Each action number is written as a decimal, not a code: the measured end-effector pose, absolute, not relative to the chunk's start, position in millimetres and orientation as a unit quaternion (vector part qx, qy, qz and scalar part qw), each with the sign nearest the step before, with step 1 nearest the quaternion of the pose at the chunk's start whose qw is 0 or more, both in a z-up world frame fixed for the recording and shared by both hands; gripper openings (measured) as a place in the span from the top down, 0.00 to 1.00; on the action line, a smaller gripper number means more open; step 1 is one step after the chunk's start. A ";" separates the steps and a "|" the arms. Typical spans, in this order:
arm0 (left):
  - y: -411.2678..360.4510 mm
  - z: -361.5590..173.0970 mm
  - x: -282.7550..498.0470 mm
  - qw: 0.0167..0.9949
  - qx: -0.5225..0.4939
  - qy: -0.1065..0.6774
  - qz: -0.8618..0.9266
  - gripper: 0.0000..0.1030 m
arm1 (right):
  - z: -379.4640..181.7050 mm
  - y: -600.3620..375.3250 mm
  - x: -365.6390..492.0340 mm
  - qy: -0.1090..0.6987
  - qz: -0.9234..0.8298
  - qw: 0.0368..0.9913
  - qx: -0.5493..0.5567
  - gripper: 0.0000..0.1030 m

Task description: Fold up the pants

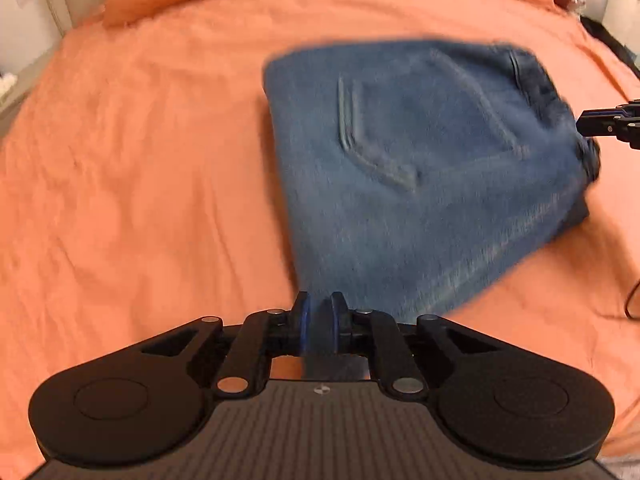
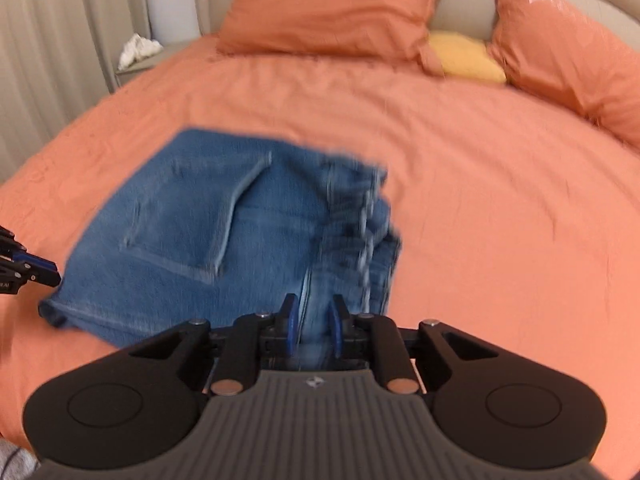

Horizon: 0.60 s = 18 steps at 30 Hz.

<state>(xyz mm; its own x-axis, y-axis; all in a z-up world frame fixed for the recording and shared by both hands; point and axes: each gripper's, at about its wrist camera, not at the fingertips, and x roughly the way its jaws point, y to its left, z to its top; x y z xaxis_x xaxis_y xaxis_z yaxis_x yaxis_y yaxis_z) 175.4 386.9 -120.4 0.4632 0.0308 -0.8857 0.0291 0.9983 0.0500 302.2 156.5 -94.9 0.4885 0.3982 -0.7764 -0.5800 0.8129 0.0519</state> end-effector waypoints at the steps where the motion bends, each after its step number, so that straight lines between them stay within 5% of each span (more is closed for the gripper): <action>1: 389.1 -115.7 182.7 0.860 0.026 0.510 0.005 0.87 | -91.7 160.3 311.1 0.414 0.288 0.857 -0.107 0.88; 7: 405.2 -101.9 232.8 0.892 -0.056 0.447 0.033 0.87 | -83.4 185.9 362.8 0.413 0.290 0.861 -0.065 0.79; 18: 413.7 -130.8 300.3 0.889 -0.092 0.445 0.053 0.87 | -130.5 189.9 415.3 0.464 0.256 0.847 -0.049 0.82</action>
<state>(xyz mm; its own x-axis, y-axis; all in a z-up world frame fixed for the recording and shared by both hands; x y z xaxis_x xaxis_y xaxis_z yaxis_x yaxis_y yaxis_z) 300.3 413.7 -130.8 0.5979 0.0111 -0.8015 -0.1757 0.9774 -0.1176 415.3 189.9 -130.5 0.4381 0.3878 -0.8110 -0.4781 0.8645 0.1551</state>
